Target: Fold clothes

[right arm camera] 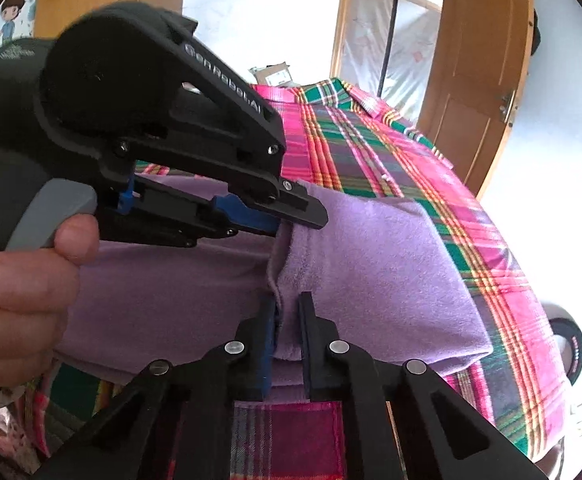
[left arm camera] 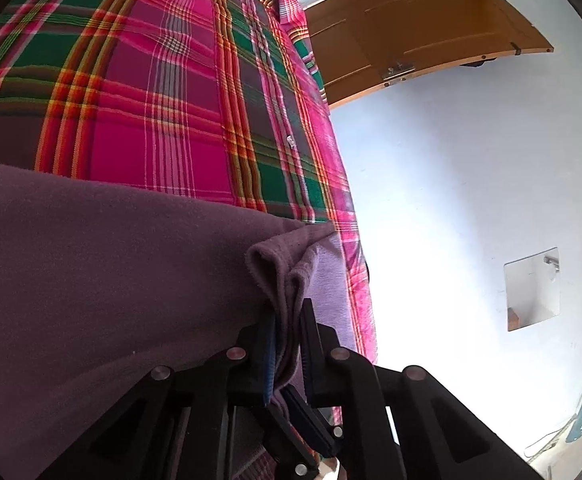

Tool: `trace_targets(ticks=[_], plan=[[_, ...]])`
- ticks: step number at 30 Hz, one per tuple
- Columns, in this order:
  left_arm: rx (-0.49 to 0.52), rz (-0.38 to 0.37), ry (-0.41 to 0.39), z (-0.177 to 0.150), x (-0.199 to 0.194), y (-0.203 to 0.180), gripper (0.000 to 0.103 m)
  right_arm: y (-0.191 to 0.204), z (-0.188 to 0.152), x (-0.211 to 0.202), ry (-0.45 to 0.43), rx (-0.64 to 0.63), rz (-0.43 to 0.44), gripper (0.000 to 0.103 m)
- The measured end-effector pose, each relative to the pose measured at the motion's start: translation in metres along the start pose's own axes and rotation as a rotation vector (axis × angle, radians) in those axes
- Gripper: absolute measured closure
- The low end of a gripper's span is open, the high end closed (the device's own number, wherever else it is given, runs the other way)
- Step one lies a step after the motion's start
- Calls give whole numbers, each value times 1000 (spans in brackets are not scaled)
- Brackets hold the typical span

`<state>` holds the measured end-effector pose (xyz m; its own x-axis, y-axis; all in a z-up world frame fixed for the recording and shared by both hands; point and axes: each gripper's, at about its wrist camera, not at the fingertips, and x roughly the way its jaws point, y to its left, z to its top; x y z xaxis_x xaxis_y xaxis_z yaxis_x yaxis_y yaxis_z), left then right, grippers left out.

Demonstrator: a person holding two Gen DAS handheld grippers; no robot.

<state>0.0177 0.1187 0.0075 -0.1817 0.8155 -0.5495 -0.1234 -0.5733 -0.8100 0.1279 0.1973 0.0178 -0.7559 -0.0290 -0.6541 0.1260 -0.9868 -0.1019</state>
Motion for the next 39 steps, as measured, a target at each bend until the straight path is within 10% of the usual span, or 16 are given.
trace_targets(ticks=[15,39], plan=[[15,-8,-105,-3,-52,2,92,26,29,-30,-92,-19,115,93],[-102,126,-143,-5,-73,57,92,72,20,-10,18,-32,273,93]])
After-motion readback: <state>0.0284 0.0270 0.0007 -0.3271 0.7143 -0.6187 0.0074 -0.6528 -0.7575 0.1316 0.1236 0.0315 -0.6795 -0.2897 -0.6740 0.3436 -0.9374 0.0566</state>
